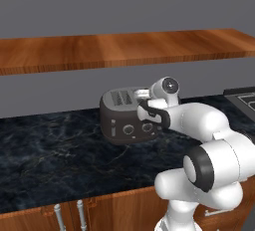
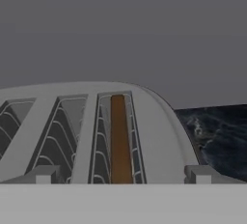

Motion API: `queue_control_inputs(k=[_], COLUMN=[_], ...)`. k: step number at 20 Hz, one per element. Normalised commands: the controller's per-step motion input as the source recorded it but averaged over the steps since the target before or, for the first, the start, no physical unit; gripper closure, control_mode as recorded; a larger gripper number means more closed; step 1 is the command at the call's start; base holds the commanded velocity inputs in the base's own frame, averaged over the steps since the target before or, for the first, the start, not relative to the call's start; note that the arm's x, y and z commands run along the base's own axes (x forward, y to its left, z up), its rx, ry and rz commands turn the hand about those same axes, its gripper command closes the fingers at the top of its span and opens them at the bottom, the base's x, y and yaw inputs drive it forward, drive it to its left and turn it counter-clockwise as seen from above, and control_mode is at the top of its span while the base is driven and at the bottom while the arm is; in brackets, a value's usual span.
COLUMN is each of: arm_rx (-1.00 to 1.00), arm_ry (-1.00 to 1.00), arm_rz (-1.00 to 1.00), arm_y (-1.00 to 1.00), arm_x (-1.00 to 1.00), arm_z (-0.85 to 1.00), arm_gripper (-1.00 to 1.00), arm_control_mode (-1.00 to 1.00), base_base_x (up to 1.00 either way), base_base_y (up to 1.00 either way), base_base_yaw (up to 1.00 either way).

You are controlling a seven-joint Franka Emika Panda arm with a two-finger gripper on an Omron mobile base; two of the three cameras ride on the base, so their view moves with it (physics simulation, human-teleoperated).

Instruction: Start the toaster. Once the lever pops up, take the bread to the plate on the dining counter.

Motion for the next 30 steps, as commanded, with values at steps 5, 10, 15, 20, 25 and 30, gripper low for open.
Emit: queue_control_inputs(k=[5,10,15,20,25,30], arm_rx=[0.00,0.00,0.00,0.00,0.00,0.00], arm_ry=[0.03,0.01,0.00,0.00,0.00,0.00], arm_rz=[0.00,0.00,0.00,0.00,0.00,0.00], arm_y=[0.00,0.00,0.00,0.00,0.00,0.00], arm_x=[0.00,0.01,0.07,0.08,0.01,0.00], arm_z=[0.00,-0.01,0.00,-0.03,-0.15,-0.15], arm_gripper=[-1.00,-1.00,-1.00,-1.00,-1.00,-1.00], arm_control_mode=[-1.00,-1.00,-1.00,-1.00,-1.00,-1.00], base_base_x=[0.00,0.00,0.00,0.00,0.00,0.00], base_base_y=[0.00,0.00,0.00,0.00,0.00,0.00], base_base_yaw=[0.00,0.00,0.00,0.00,0.00,0.00])
